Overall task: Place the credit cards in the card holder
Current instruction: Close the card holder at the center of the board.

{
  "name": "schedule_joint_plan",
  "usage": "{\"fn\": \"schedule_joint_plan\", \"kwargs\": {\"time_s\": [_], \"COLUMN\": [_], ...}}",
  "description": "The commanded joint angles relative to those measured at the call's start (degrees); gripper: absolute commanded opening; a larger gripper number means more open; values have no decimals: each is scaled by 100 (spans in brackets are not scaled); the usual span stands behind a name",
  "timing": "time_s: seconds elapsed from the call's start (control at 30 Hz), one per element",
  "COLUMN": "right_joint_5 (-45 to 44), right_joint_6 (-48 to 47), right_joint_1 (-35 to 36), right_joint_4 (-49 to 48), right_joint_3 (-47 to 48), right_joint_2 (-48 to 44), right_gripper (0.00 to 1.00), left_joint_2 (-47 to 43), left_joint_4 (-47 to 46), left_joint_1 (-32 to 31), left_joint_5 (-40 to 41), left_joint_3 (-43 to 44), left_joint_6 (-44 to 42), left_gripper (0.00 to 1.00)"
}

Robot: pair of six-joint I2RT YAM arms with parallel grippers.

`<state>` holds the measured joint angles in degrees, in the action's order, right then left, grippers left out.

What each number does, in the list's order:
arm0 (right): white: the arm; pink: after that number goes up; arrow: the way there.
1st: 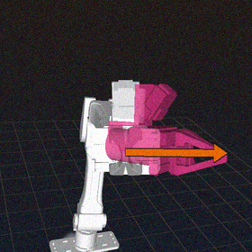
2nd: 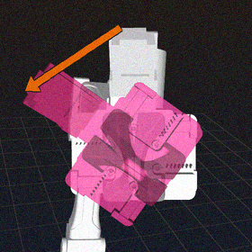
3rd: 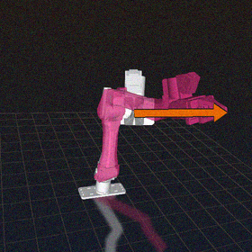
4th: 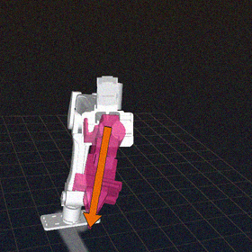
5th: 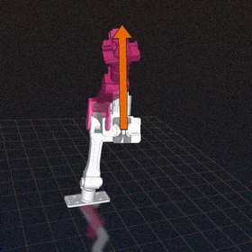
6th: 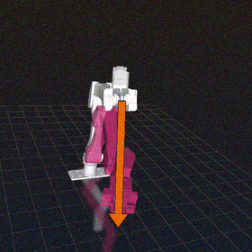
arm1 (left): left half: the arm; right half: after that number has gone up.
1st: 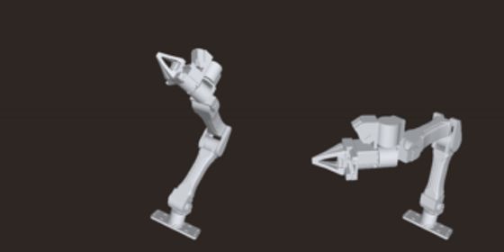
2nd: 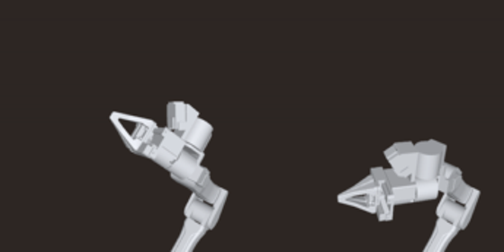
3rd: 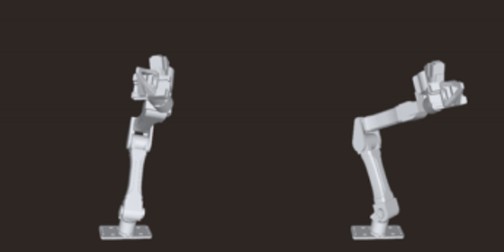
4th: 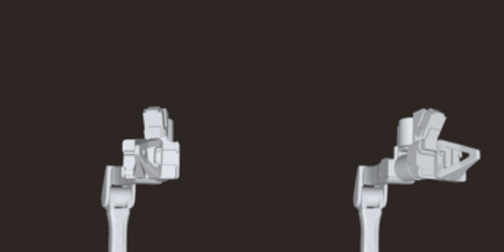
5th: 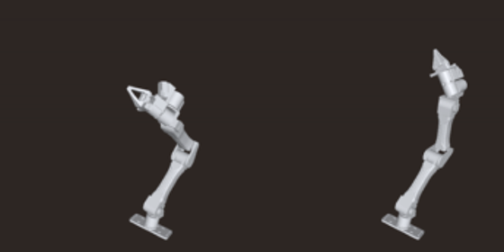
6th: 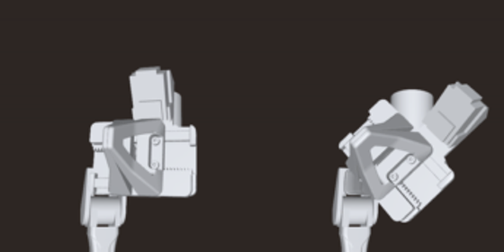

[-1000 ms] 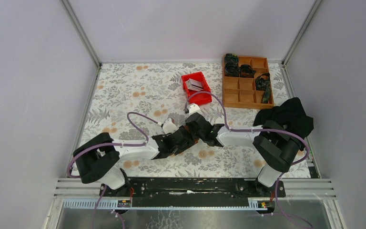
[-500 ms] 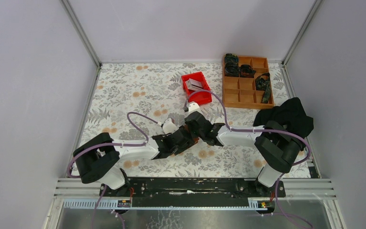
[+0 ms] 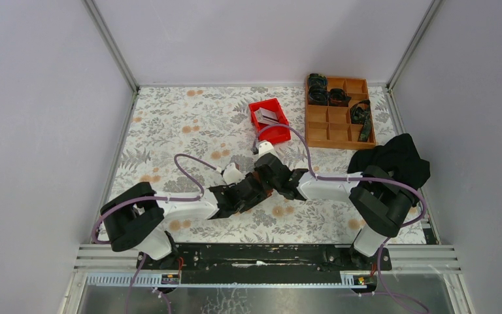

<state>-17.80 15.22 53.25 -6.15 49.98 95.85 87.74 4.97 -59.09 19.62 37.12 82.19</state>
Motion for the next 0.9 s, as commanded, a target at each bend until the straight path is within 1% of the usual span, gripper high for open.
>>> {"fn": "schedule_joint_plan", "kwargs": {"time_s": [0.0, 0.27, 0.53, 0.67, 0.87], "right_joint_5": [-62, -113, -49, -22, 41], "right_joint_6": [-12, -20, 28, 50, 55], "right_joint_1": [55, 60, 54, 54, 56], "right_joint_4": [-10, -26, -70, -46, -13], "right_joint_3": [112, 51, 12, 40, 87], "right_joint_2": [-191, -362, -427, -380, -298], "right_gripper": [24, 18, 21, 24, 21], "left_joint_2": [546, 509, 448, 406, 410], "left_joint_4": [1431, 1523, 1577, 1577, 1595], "left_joint_1": [-209, -260, -328, -340, -358], "left_joint_5": [-538, -488, -465, -465, -444], "left_joint_3": [-498, -495, -553, -592, -583], "left_joint_6": [89, 148, 242, 288, 314], "left_gripper": [70, 70, 70, 70, 70]}}
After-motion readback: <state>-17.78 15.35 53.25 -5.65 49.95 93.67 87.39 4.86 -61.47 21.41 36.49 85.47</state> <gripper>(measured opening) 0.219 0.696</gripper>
